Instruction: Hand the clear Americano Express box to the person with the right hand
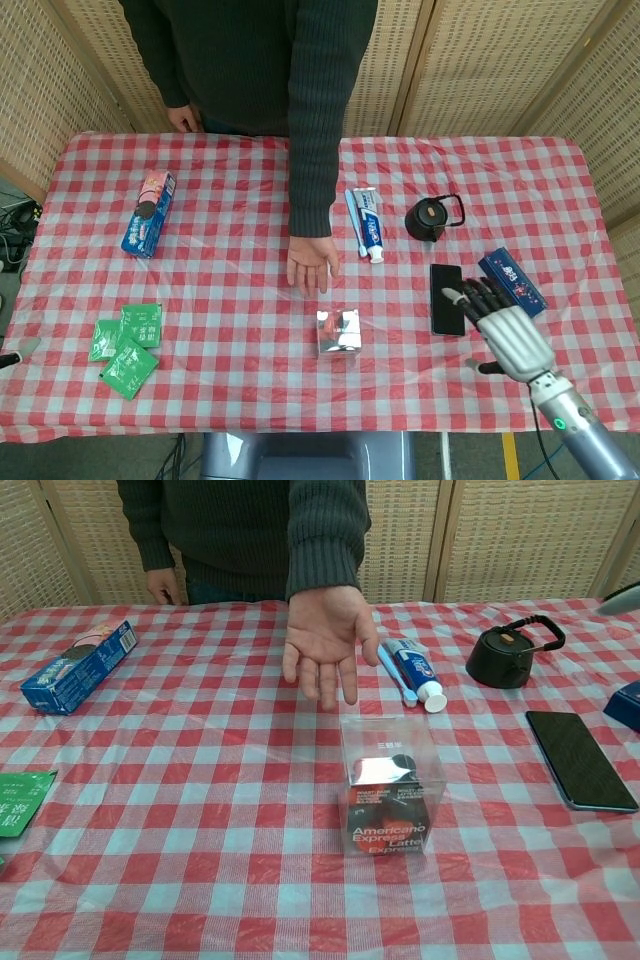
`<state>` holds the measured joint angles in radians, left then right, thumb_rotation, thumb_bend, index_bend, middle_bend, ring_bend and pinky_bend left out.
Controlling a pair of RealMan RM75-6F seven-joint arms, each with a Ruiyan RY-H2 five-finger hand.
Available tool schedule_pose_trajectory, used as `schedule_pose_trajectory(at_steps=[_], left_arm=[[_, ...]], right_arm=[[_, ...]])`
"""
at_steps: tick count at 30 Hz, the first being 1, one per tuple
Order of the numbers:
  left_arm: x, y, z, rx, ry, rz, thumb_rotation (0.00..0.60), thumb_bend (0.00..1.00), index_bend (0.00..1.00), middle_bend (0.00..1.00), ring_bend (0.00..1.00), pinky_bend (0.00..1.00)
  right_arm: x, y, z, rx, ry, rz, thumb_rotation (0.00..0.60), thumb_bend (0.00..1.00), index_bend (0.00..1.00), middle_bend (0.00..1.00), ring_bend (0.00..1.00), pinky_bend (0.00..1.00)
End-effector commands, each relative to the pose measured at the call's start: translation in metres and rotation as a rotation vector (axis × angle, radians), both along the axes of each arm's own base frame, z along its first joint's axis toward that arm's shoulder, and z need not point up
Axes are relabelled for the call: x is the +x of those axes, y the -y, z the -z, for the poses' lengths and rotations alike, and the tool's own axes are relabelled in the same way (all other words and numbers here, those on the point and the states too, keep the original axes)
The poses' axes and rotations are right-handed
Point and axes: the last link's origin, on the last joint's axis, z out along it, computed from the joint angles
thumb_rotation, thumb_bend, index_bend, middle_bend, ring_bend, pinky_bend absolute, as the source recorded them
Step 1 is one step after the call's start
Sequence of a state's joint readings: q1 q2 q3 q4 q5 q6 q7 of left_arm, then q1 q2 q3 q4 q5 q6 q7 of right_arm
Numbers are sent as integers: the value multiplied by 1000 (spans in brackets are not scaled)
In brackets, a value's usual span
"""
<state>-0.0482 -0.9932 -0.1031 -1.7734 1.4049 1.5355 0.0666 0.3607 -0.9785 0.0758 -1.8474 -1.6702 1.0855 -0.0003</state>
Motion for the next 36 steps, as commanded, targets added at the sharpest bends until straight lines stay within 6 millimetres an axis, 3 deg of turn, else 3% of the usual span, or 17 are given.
schedule_pose_trajectory(at_steps=[1, 6, 14, 25, 27, 30, 33, 36], left_arm=[[-3, -12, 4, -7, -11, -30, 600, 0, 0, 0, 0, 0], [-7, -20, 5, -8, -18, -58, 600, 0, 0, 0, 0, 0], [-13, -27, 5, -5, -22, -92, 600, 0, 0, 0, 0, 0], [-15, -29, 4, -3, -15, -103, 600, 0, 0, 0, 0, 0], [-15, -29, 4, -3, -14, -103, 600, 0, 0, 0, 0, 0], [-16, -29, 3, -1, -12, -103, 600, 0, 0, 0, 0, 0], [-16, -29, 3, -1, -10, -104, 600, 0, 0, 0, 0, 0], [-16, -29, 3, -1, -9, -105, 600, 0, 0, 0, 0, 0]], right_arm=[[52, 27, 37, 204, 53, -88, 600, 0, 94, 101, 55, 36], [71, 35, 61, 263, 65, -105, 600, 0, 115, 145, 116, 147], [96, 47, 90, 305, 66, -116, 600, 0, 116, 151, 134, 171], [101, 61, 130, 331, 12, -73, 600, 0, 171, 228, 212, 221], [103, 63, 134, 320, 24, -69, 600, 29, 270, 343, 329, 319], [110, 65, 137, 293, 72, -59, 600, 200, 522, 593, 588, 515], [113, 65, 135, 283, 108, -52, 600, 329, 640, 703, 689, 567], [117, 65, 130, 272, 142, -53, 600, 370, 660, 720, 704, 570]])
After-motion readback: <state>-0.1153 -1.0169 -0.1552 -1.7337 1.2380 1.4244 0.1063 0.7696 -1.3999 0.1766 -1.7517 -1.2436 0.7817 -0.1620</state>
